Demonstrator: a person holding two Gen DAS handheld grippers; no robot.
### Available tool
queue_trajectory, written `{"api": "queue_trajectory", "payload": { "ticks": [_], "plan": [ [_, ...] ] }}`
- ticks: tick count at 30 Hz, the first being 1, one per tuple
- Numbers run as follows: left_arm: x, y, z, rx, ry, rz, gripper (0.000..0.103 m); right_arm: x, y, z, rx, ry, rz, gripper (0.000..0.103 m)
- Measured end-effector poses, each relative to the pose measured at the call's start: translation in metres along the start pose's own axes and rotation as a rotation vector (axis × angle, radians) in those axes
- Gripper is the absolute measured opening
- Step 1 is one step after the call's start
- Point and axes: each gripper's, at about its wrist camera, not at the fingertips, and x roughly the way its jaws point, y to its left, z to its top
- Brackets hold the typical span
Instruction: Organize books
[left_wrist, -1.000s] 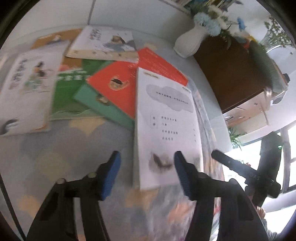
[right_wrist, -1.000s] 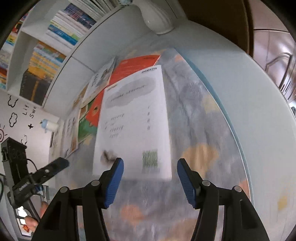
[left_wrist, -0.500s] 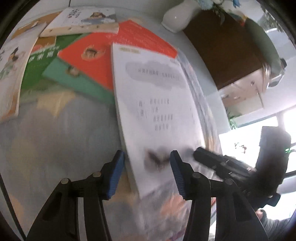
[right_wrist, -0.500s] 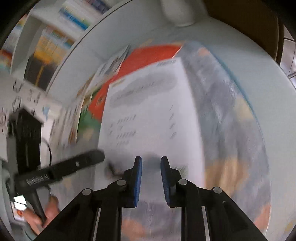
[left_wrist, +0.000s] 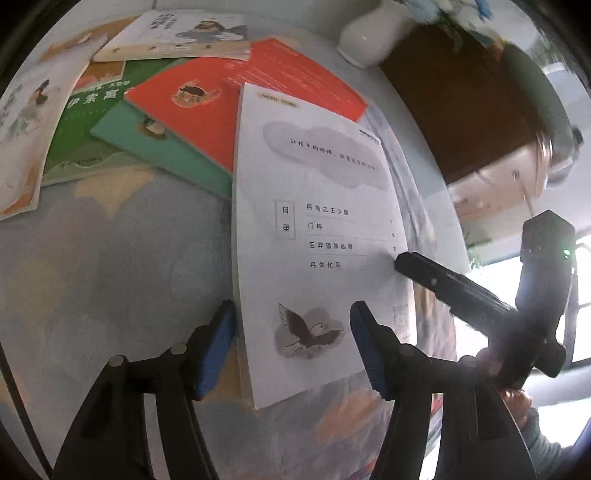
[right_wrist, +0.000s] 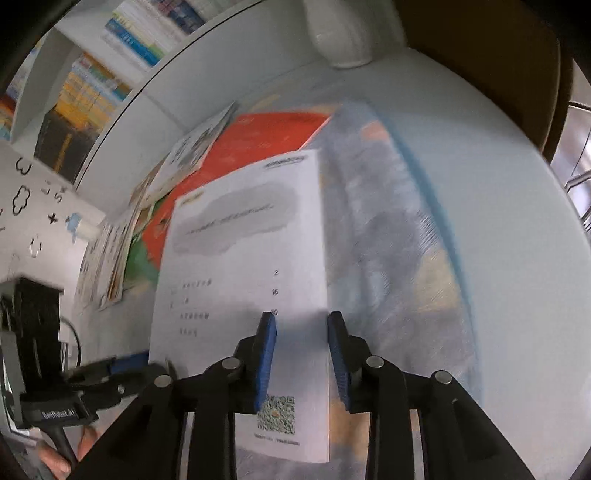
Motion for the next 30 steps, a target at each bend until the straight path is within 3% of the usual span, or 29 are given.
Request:
{"api": "queue_trajectory", "payload": {
  "ticks": [2,4,7,12,16,22,24,28,29,30],
  "plan": [
    [-0.003,-0.003,-0.017,0.036,0.038,-0.01,0.06,-0.007,0.006,-0.021,-0.022,0.008,-0.02,0.032],
    [-0.004,-0.003,-0.04,0.061,0.088,-0.032,0.059,-0.017,0.002,-0.042,-0.006,0.036,0.019,0.032],
    [-0.012,-0.006,-0.068,0.08,0.094,-0.021,0.06,-0.027,-0.003,-0.072,-0.003,0.071,0.088,0.032],
    [-0.028,-0.006,-0.053,0.043,-0.01,0.047,0.059,-0.036,-0.018,-0.082,0.108,0.073,0.136,0.031],
    [-0.019,-0.007,-0.038,0.022,-0.007,-0.015,0.06,-0.027,-0.01,-0.072,0.097,0.061,0.135,0.031],
    [-0.003,-0.014,-0.042,0.019,-0.005,0.016,0.059,-0.025,-0.015,-0.065,0.183,0.06,0.217,0.035],
    [-0.004,-0.004,-0.046,-0.002,-0.007,-0.006,0.059,-0.034,-0.021,-0.064,0.227,0.052,0.32,0.035],
    [-0.005,0.012,-0.046,-0.084,-0.008,-0.11,0.059,-0.049,-0.016,-0.057,0.313,0.043,0.713,0.034],
    [-0.006,0.015,-0.046,-0.097,-0.008,-0.124,0.059,-0.051,-0.004,-0.052,0.279,0.044,0.734,0.034],
    [-0.008,0.018,-0.046,-0.108,-0.006,-0.128,0.059,-0.052,0.01,-0.048,0.232,0.043,0.696,0.034]
  ]
}}
